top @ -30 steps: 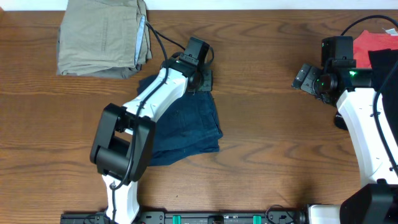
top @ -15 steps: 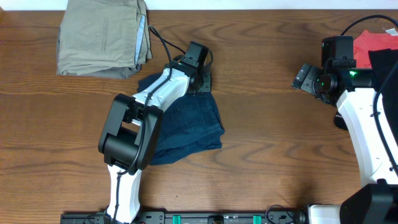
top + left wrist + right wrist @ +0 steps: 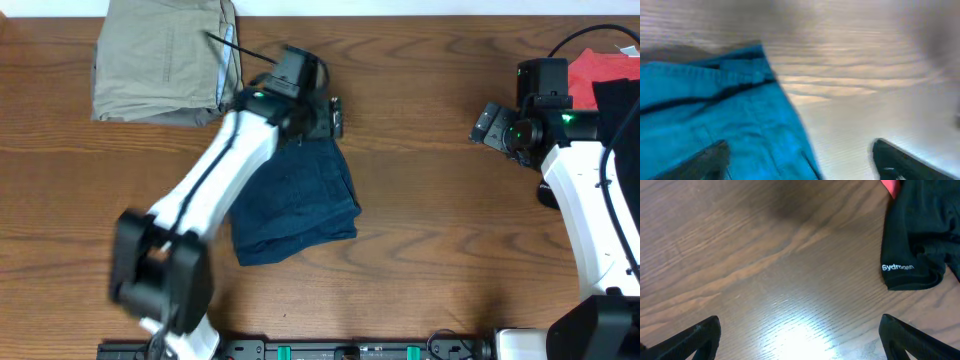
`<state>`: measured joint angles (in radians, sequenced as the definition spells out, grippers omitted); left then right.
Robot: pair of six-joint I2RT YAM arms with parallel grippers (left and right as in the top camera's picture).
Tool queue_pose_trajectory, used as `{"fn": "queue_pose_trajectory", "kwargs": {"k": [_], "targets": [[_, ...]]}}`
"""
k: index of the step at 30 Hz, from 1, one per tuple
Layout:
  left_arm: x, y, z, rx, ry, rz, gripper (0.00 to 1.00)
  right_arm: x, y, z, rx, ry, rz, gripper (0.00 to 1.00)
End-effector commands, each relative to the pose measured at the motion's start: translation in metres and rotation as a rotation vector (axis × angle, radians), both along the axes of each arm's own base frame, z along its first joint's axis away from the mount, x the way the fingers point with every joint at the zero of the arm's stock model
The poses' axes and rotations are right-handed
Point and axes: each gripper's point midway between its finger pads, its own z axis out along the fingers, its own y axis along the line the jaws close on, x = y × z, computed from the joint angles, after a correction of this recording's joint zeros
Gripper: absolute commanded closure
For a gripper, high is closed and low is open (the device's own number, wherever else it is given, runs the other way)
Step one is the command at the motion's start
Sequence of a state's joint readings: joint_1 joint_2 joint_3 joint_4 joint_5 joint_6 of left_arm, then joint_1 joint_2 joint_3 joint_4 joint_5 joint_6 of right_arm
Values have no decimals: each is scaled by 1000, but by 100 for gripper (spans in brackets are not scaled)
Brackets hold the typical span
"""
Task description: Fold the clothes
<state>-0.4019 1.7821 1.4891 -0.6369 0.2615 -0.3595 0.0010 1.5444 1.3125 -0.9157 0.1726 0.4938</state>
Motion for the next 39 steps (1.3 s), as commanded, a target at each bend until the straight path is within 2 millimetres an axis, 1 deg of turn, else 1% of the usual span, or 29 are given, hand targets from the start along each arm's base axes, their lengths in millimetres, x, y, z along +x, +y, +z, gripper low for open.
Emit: {"fn": "queue_pose_trajectory", "kwargs": {"k": [1, 3, 5, 7, 8, 11, 13, 16, 19, 26, 29, 30, 32, 34, 36, 37, 39], "targets": [[-10, 11, 46, -59, -46, 13, 2, 0, 0, 1, 0, -4, -6, 1], [-18, 29, 57, -41, -46, 35, 2, 0, 0, 1, 0, -4, -6, 1], [-23, 54, 60, 2, -31, 95, 2, 0, 0, 1, 0, -4, -6, 1], [-28, 91, 55, 62, 12, 175, 2, 0, 0, 1, 0, -4, -5, 1], [-32, 104, 52, 75, 39, 198, 2, 0, 0, 1, 0, -4, -6, 1], [-47, 138, 40, 88, 141, 235, 2, 0, 0, 1, 0, -4, -6, 1], [-56, 153, 32, 73, 192, 231, 2, 0, 0, 1, 0, -4, -6, 1], [-66, 162, 19, 16, 244, 213, 2, 0, 0, 1, 0, -4, -5, 1], [-75, 160, 3, -48, 277, 170, 2, 0, 0, 1, 0, -4, -6, 1], [-89, 159, -54, -74, 319, 176, 2, 0, 0, 1, 0, -4, -6, 1], [-87, 155, -69, -98, 304, 166, 2, 0, 0, 1, 0, -4, -6, 1], [-85, 155, -72, -100, 293, 165, 10, 0, 0, 1, 0, -4, -6, 1], [-78, 155, -73, -100, 262, 162, 43, 0, 0, 1, 0, -4, -6, 1], [-69, 154, -70, -114, 224, 155, 72, 0, 0, 1, 0, -4, -6, 1], [-61, 149, -65, -142, 183, 136, 92, 0, 0, 1, 0, -4, -6, 1], [-57, 147, -63, -149, 163, 128, 94, 0, 0, 1, 0, -4, -6, 1], [-51, 146, -63, -139, 140, 122, 94, 0, 0, 1, 0, -4, -5, 1]]}}
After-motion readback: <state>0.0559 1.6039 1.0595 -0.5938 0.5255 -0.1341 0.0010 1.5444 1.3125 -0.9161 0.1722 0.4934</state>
